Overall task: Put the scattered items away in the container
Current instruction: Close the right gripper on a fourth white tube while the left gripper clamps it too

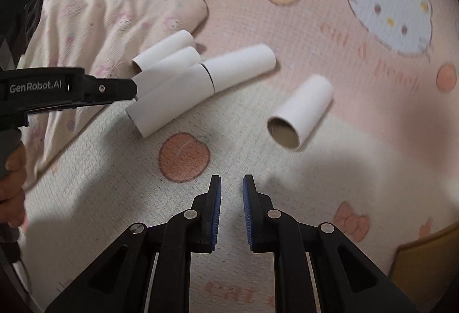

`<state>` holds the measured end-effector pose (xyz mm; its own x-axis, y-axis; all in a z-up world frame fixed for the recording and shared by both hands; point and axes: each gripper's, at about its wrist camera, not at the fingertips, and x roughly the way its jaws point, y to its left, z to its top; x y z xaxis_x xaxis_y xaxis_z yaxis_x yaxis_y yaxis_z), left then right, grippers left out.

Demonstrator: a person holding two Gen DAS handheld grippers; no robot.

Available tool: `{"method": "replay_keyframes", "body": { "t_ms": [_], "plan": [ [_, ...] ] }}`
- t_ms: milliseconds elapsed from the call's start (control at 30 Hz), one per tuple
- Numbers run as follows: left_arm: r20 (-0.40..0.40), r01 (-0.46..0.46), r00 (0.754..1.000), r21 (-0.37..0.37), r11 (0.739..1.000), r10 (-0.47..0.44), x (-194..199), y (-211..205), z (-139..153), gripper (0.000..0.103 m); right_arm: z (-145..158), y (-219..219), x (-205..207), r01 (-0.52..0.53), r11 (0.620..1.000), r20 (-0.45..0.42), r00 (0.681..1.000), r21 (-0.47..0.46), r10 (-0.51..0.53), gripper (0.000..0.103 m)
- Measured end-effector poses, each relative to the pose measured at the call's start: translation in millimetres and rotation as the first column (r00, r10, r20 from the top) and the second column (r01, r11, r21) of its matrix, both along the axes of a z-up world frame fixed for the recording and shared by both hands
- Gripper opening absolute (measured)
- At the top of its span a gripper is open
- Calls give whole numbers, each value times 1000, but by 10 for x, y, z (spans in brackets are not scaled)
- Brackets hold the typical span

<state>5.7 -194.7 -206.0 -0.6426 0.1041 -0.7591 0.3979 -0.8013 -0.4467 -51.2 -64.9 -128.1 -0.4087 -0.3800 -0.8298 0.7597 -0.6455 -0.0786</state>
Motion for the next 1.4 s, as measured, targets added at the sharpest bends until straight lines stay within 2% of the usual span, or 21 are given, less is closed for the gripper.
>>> {"method": "replay_keyframes", "body": {
  "t_ms": [100, 167, 200, 233, 300, 367, 533, 667, 733, 867, 1033, 1200, 1300, 1400],
  "plan": [
    [-6, -31, 999, 50, 998, 32, -29, -86, -64, 44, -51, 9, -49, 46, 998, 100, 994, -53, -40, 21],
    [-2, -37, 999, 88, 995, 38, -35, -116, -113, 44, -67, 5, -23, 61, 994, 134, 990, -90, -48, 37],
    [-4, -36, 999, 112, 993, 37, -31, -127, -137, 44, -61, 5, -8, 60, 993, 134, 990, -101, -46, 52],
    [-6, -37, 999, 138, 990, 38, -25, -137, -165, 44, -49, 3, 13, 55, 991, 130, 991, -124, -39, 59],
    [-2, -31, 999, 169, 985, 32, -37, -135, -201, 42, -19, -21, 45, 31, 987, 111, 994, -159, -13, 60],
    [3, -19, 1000, 207, 978, 19, -52, -105, -250, 41, -14, -65, 58, 17, 988, 107, 994, -156, 0, 60],
    [-18, 21, 1000, 267, 963, -17, -16, 21, -276, 41, -31, -66, 30, 46, 983, 132, 991, -178, -22, 60],
    [-60, 86, 996, 370, 925, -69, -23, 171, -299, 41, -25, -51, 44, 42, 983, 105, 994, -179, -24, 60],
    [-76, 118, 992, 398, 910, -96, -56, 236, -291, 41, -21, -49, 58, 33, 983, 93, 995, -179, -16, 60],
    [-76, 138, 990, 380, 915, -117, -154, 306, -250, 41, 3, -11, 72, 37, 980, 88, 996, -194, -20, 60],
    [-23, 83, 997, 376, 923, -80, -226, 214, -306, 41, -30, -12, 8, 54, 975, 126, 992, -215, -28, 60],
    [-1, 90, 995, 425, 901, -98, -319, 230, -406, 40, -44, -54, 2, 34, 969, 139, 990, -243, 1, 61],
    [15, 109, 992, 419, 901, -127, -337, 317, -436, 34, -53, -75, 8, 30, 972, 119, 993, -233, -2, 60],
    [16, 116, 991, 417, 901, -135, -327, 411, -451, 34, -62, -91, 19, 9, 973, 94, 995, -231, 13, 60]
  ]
}}
